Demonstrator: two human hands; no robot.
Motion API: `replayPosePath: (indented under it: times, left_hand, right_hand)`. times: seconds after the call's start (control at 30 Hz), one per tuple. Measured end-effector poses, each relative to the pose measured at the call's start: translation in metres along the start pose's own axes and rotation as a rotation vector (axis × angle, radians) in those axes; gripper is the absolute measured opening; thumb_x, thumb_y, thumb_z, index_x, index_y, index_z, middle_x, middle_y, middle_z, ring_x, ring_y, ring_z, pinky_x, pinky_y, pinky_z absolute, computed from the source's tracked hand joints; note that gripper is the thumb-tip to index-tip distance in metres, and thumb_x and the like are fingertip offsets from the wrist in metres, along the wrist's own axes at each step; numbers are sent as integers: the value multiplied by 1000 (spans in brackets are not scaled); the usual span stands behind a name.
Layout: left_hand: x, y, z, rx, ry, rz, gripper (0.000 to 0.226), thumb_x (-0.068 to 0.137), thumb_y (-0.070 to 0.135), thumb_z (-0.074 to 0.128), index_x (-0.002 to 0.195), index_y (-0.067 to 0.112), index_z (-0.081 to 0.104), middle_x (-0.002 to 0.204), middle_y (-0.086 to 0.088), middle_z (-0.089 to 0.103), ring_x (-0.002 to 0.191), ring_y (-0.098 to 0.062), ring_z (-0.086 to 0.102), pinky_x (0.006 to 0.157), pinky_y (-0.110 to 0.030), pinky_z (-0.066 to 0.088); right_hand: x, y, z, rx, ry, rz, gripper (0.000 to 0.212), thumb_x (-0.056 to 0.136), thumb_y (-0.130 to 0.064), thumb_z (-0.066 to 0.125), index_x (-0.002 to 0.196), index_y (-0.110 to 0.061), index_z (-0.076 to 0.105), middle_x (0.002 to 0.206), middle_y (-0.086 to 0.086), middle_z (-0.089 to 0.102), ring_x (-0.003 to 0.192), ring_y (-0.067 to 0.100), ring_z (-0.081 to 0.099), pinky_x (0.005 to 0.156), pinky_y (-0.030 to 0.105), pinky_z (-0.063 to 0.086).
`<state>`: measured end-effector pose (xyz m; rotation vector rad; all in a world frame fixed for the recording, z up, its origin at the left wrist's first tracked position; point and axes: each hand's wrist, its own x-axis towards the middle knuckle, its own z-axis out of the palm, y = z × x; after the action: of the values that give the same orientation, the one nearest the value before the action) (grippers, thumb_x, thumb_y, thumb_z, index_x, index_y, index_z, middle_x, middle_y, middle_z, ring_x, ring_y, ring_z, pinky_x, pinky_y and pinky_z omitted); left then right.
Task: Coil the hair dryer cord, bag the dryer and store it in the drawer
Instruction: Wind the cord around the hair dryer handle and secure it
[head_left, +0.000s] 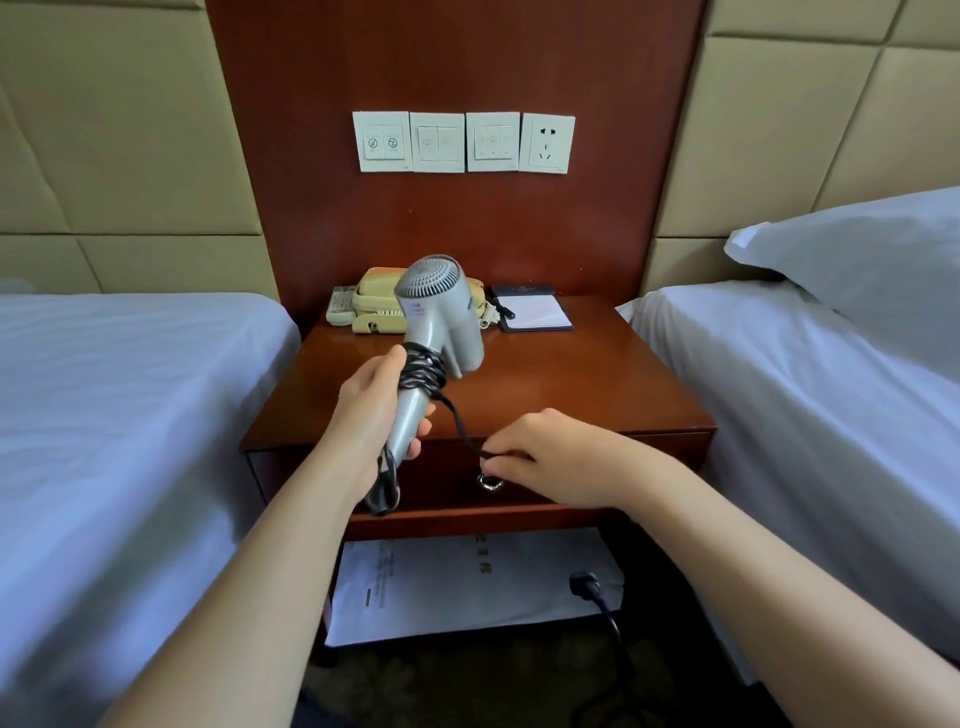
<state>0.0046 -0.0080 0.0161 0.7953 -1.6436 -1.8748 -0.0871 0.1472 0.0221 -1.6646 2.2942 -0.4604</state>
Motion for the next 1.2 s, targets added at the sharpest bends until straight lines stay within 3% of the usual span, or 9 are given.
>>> replayPosePath:
  times: [0.23,0.33,0.43,0.6,0.73,0.87,0.97,1.07,1.2]
  left_hand:
    - [-7,-1,15,334,-26,59,53,94,60,20,108,24,57,73,-11,68,53,-22,58,47,-27,44]
    - [-12,-1,21,397,-147,60,73,89,67,5,98,24,63,71,-11,66,59,-24,57,50,-27,42]
    - [-21,-1,30,411,-250,48,76,88,67,1,91,22,63,71,-14,60,57,-22,53,46,-24,38]
    - [-24,-4,34,466,-395,-3,91,78,75,-3,110,16,60,70,-10,59,51,-17,53,43,-21,37]
    - [-27,-8,31,504,-507,-85,110,51,91,7,124,25,55,69,-12,62,50,-18,52,45,-25,35]
    - [-35,-2,31,526,-614,-40,88,59,87,11,99,31,65,52,-8,54,43,-15,48,45,-26,33]
    - [-37,-3,32,613,-650,146,68,70,88,24,81,35,65,53,-9,59,40,-15,51,39,-23,35]
    - [-36,-4,34,732,-621,247,50,80,69,49,85,21,63,50,-2,61,36,-14,50,35,-22,36]
    - [-35,-3,35,855,-577,258,46,96,42,38,85,2,56,51,-7,59,33,-14,49,36,-24,36]
  right_hand:
    - [-3,-22,-3,-56,120,-128,36,91,-27,55,58,-15,46,54,-4,45,53,13,44,59,38,42]
    - [-4,-24,-10,-95,226,-158,25,90,-29,55,66,-25,53,63,-5,53,61,18,53,59,39,47]
    - [-6,-24,-16,-200,317,-162,21,91,-31,54,77,-18,63,66,-4,54,64,19,53,55,32,39]
    - [-8,-23,-26,-293,384,-147,19,85,-40,61,80,-22,59,69,-6,54,74,26,56,54,30,29]
    - [-9,-20,-34,-354,403,-7,43,74,-60,63,65,-21,46,57,-7,41,63,19,44,48,24,26]
    - [-10,-16,-37,-366,460,46,52,69,-69,60,60,-19,49,60,-5,50,57,15,44,47,25,26]
    - [-11,-11,-39,-339,477,69,40,73,-52,64,55,-21,46,59,-6,46,62,21,44,48,23,25]
    - [-13,-2,-41,-303,499,81,52,70,-63,63,52,-20,41,55,-5,42,55,13,40,47,25,24]
    - [-16,16,-46,-138,487,30,56,70,-65,62,46,-22,36,47,-4,34,47,11,32,50,26,27]
